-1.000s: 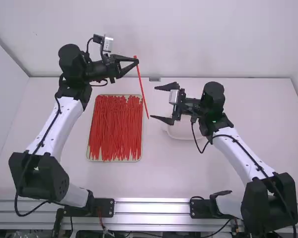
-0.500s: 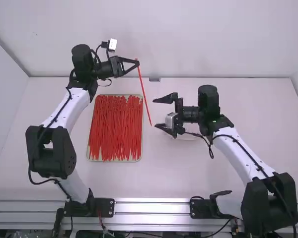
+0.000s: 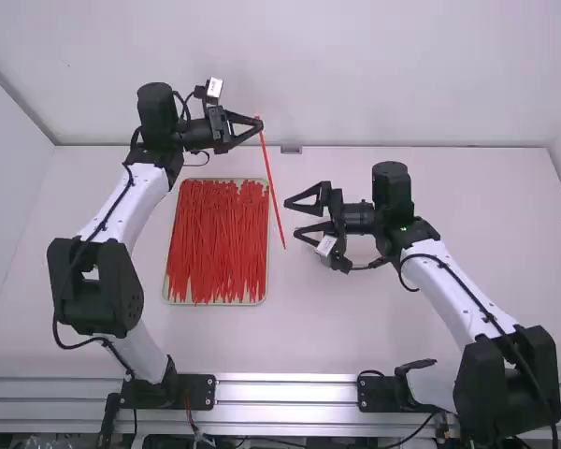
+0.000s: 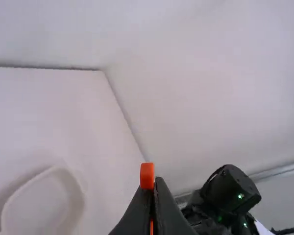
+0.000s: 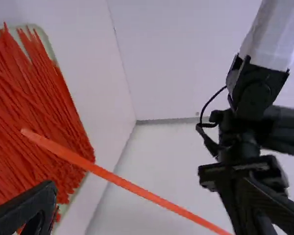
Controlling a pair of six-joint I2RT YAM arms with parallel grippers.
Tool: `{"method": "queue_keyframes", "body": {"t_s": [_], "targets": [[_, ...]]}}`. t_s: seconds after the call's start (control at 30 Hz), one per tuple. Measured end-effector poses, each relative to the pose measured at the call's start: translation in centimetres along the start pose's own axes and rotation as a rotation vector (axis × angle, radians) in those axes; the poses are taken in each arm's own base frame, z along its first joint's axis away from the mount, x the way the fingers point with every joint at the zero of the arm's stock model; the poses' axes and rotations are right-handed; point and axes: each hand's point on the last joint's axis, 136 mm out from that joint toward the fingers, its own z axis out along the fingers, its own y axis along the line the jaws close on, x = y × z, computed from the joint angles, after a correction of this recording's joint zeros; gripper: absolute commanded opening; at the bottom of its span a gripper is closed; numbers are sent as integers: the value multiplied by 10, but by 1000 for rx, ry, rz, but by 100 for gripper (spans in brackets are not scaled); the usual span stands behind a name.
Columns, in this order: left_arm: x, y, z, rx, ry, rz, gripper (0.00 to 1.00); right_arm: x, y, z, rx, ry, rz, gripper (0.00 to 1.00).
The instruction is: Fasten the cable tie
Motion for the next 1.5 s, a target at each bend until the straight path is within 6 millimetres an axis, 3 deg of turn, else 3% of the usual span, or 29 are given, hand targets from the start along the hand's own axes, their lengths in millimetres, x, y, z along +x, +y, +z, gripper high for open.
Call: {"method": "queue_keyframes", "body": {"t_s": [0.37,0.7,1.0,1.27,1.5], "targets": [[18,36,18,-45,61,-92,2,-8,-1,1,13,-45,-41,98],[51,22,40,7,176,-88,2,-14,-4,-1,32,-81,-63,98],[68,16,42,46,247,-140,2,-16,7,-13,56,-99,-57,98],[66,16,42,30,239,-224,2,-20,25,-17,73,-115,-57,98],[62,18,43,5,222,-321,2,-31,36,-10,88,-144,-117,98]]}}
